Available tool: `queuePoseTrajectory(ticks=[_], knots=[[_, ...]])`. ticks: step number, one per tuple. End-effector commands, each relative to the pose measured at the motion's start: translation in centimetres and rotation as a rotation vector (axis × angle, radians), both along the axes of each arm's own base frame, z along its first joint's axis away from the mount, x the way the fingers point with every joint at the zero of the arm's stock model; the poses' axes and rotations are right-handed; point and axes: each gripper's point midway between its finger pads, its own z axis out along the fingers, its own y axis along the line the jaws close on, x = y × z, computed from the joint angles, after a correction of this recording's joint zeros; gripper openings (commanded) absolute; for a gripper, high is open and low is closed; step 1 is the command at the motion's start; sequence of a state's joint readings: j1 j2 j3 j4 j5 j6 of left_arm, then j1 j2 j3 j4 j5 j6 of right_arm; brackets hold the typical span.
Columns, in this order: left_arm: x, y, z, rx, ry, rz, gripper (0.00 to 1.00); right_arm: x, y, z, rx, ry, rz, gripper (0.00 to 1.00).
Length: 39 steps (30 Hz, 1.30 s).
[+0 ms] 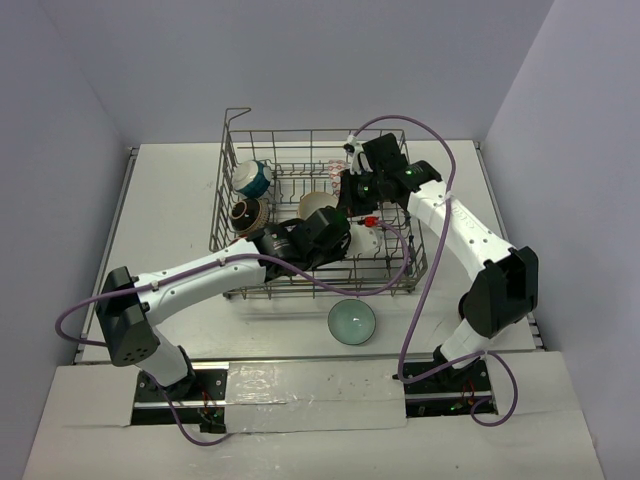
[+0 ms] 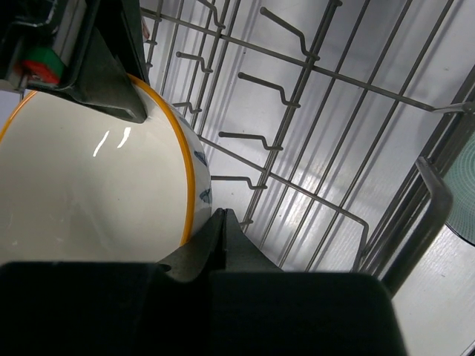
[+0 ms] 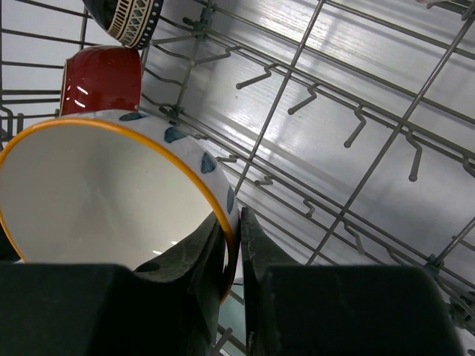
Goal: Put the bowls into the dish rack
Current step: Pass from the right arm to the left
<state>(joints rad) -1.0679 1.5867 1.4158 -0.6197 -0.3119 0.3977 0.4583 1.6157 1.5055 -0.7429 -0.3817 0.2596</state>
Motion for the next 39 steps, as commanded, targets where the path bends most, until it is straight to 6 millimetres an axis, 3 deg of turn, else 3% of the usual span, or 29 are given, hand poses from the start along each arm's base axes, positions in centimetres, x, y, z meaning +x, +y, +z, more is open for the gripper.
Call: queuePoseTrajectory(ticks=[1,4,7,10,13,18,21,28,29,30,39], knots=[[2.7,0.0,2.8,-0.085,-0.085,0.083,0.0,-1.3,0.3,2.0,0.004,-0.018,0.049,0.2],[2.9,0.1,2.6,-0.082,-0.078,0.093,0.0,-1.3,0.3,1.9,0.001,-0.018,0.047,0.2],[3.3,0.3,2.5,-0.081,-0.084,0.109,0.0,-1.3,0.3,1.8,0.002,-0.014,0.047,0.13],[3.6,0.3,2.3,-0.078,-0.082,0.121,0.0,-1.3,0.3,1.8,0.002,-0.014,0.049,0.28],[3.7,0.2,1.9,-0.078,-0.075,0.121,0.0,-1.3,0.4,1.8,0.003,-0.013,0.054,0.25],[4.0,0.1,1.9,-0.09,-0.077,0.132,0.0,-1.2,0.6,1.4,0.006,0.0,0.057,0.34],[4.1,0.1,1.9,-0.102,-0.069,0.133,0.0,-1.2,0.7,1.2,0.007,0.003,0.063,0.28],[4.3,0.1,2.0,-0.109,-0.071,0.135,0.0,-1.2,0.6,1.0,0.003,0.007,0.061,0.26],[4.4,0.2,2.2,-0.113,-0.079,0.137,0.0,-1.2,0.6,1.0,0.001,0.005,0.063,0.19],[4.8,0.5,3.1,-0.127,-0.112,0.161,0.0,-1.2,0.6,0.9,-0.001,0.005,0.063,0.0],[4.4,2.1,7.4,-0.211,-0.204,0.173,0.0,-1.1,0.5,0.4,-0.01,0.018,0.055,0.0]])
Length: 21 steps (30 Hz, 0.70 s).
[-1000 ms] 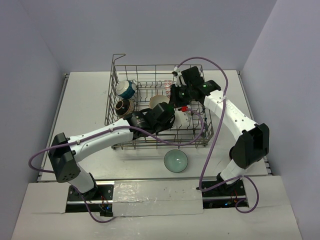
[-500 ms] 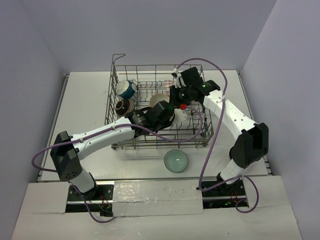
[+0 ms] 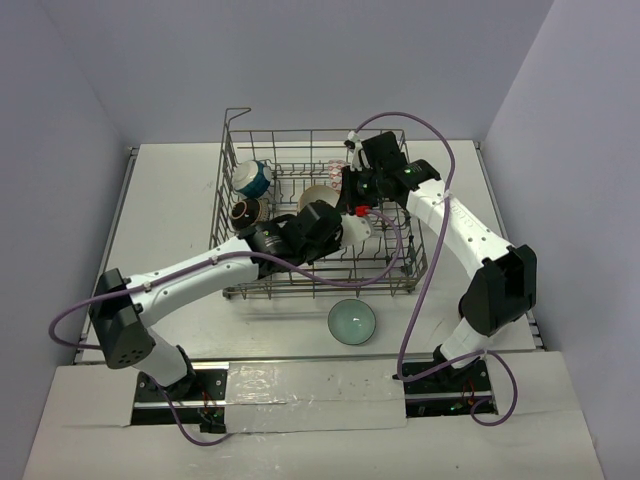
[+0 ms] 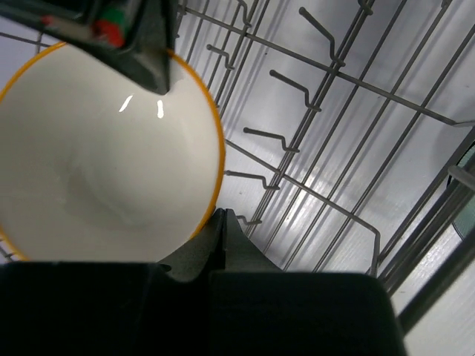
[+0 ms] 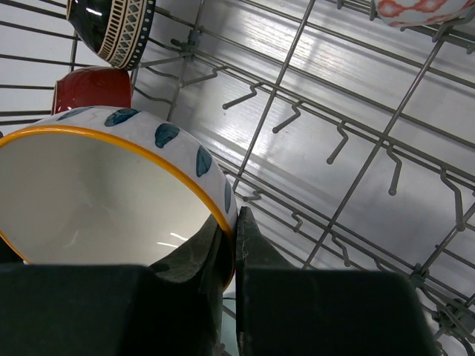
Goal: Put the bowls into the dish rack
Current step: Pass from the right arm to the left
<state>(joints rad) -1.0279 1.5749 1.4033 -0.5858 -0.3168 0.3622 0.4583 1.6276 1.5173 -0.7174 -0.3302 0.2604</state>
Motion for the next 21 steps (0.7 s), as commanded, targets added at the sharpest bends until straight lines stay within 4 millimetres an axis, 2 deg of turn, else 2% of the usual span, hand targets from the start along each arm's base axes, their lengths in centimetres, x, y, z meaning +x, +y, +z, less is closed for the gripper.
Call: queuePoseTrajectory(ticks=[1,13,16,19,20,21], knots=[[3.1,1.5,7.2,-0.155,-0.213,0.119,0.0,-2.4,0.8,0.3,0.013,0.063,0.091,0.0],[2.9,1.4,6.5,-0.131,-0.2,0.095,0.01,-2.6,0.9,0.2,0.014,0.065,0.098,0.0],[2.8,1.6,6.6,-0.127,-0.214,0.077,0.2,-2.7,0.8,0.1,0.016,0.069,0.097,0.0],[2.5,1.5,6.5,-0.121,-0.213,0.041,0.23,-2.7,0.8,0.3,0.017,0.063,0.096,0.0],[2.2,1.3,6.9,-0.132,-0.211,0.021,0.35,-2.7,0.8,0.3,0.018,0.062,0.096,0.0],[2.0,1.2,6.8,-0.13,-0.208,0.001,0.38,-2.7,0.8,0.3,0.02,0.061,0.097,0.0]])
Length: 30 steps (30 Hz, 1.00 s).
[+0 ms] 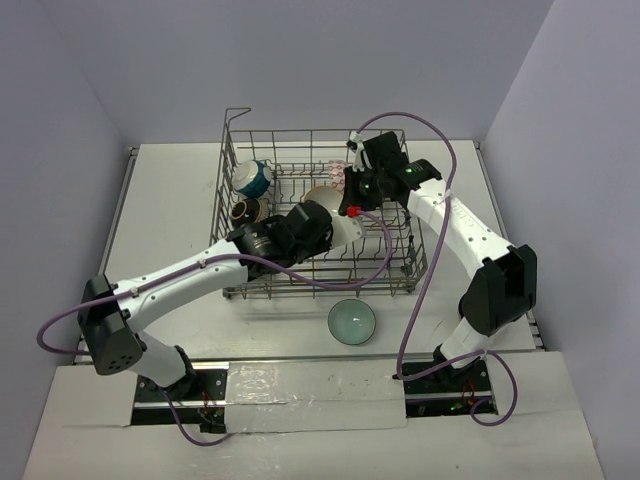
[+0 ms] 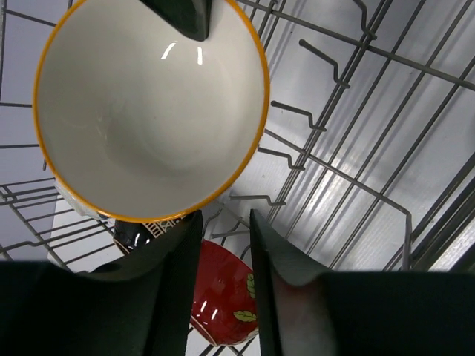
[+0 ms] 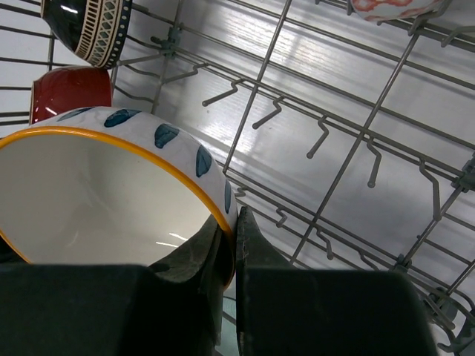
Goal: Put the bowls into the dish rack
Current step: Pass from the right arm to the left
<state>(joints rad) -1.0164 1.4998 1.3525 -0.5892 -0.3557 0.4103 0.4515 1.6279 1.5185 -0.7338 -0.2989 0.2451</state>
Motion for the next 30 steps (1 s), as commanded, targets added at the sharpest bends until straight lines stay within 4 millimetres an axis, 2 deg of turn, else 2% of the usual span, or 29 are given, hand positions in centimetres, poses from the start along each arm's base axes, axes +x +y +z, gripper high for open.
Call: queuePoseTrajectory(ticks=[1,6,12,16,21,26,30], knots=[[1.6,-1.5,5.7,-0.168,-0.146,-0.04,0.39,-3.0,1.6,0.7,0.055,0.067,0.114,0.0],[1.1,-2.8,5.7,-0.149,-0.123,-0.138,0.41,-3.4,2.0,0.6,0.074,0.075,0.129,0.0],[0.5,-5.4,4.4,-0.146,-0.044,-0.267,0.4,-3.9,2.1,0.9,0.096,0.07,0.149,0.0],[-1.0,-7.1,4.1,-0.163,0.024,-0.394,0.39,-4.0,2.2,1.1,0.103,0.07,0.156,0.0],[-2.2,-8.0,3.9,-0.155,0.046,-0.504,0.41,-4.0,2.4,1.4,0.11,0.067,0.164,0.0],[-3.6,-8.7,4.9,-0.178,0.062,-0.606,0.43,-3.9,2.5,1.6,0.114,0.067,0.169,0.0],[-4.4,-8.6,4.5,-0.159,0.102,-0.647,0.44,-3.9,2.6,1.6,0.115,0.067,0.171,0.0]])
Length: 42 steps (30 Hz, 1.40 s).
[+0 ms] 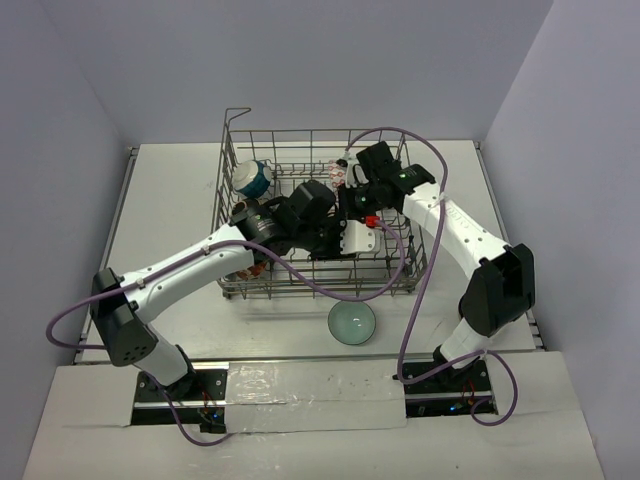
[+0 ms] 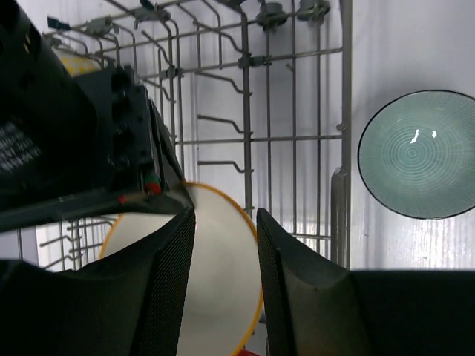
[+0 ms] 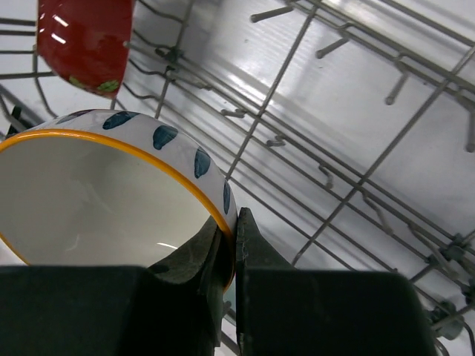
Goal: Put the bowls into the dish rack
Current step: Pass from the right arm to the left
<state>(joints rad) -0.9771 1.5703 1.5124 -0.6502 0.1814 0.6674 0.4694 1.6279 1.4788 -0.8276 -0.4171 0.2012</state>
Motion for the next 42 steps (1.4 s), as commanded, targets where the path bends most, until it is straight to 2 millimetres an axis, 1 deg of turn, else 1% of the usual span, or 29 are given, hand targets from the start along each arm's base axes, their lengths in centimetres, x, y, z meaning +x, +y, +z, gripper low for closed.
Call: queuePoseTrajectory(ticks=[1,2,9,16,23,25,27,28,30,31,33,34,35,41,42], knots=[[-0.8,-1.6,2.5,-0.066,-0.007,-0.11,0.44,0.2,1.8,3.5,0.113,-0.066,0.042,0.0],[-0.8,-1.6,2.0,-0.049,0.002,-0.11,0.44,0.2,1.8,3.5,0.111,-0.065,0.041,0.0],[-1.0,-0.6,0.6,0.02,0.057,-0.108,0.42,0.2,1.7,3.5,0.104,-0.068,0.039,0.0],[0.2,1.2,-0.9,0.086,0.035,-0.017,0.43,0.2,1.6,3.7,0.101,-0.074,0.04,0.0],[1.9,2.9,-1.6,0.119,-0.01,0.08,0.43,0.1,1.4,3.8,0.1,-0.079,0.038,0.0],[1.9,3.0,-1.8,0.118,-0.008,0.083,0.42,0.1,1.4,3.8,0.099,-0.079,0.038,0.0],[1.9,3.0,-2.0,0.118,0.005,0.088,0.37,0.1,1.4,3.7,0.099,-0.077,0.038,0.0],[2.0,3.1,-2.3,0.126,0.013,0.095,0.3,0.1,1.4,3.7,0.096,-0.078,0.034,0.0],[2.1,3.2,-2.6,0.136,0.015,0.104,0.22,0.1,1.4,3.7,0.096,-0.076,0.037,0.0],[2.2,3.1,-2.5,0.13,0.01,0.107,0.14,0.1,1.4,3.7,0.096,-0.077,0.036,0.0],[2.5,3.3,-2.7,0.132,0.009,0.126,0.08,0.1,1.3,3.6,0.093,-0.077,0.034,0.0],[2.6,3.2,-2.6,0.131,0.003,0.131,0.03,0.1,1.3,3.6,0.092,-0.077,0.033,0.0],[2.8,3.4,-2.6,0.132,-0.001,0.141,0.0,0.0,1.2,3.6,0.091,-0.078,0.033,0.0],[4.0,3.8,-2.0,0.12,-0.01,0.199,0.0,0.0,1.0,3.5,0.084,-0.079,0.029,0.0],[4.1,3.8,-1.8,0.113,-0.014,0.21,0.0,0.0,1.0,3.4,0.081,-0.079,0.027,0.01]])
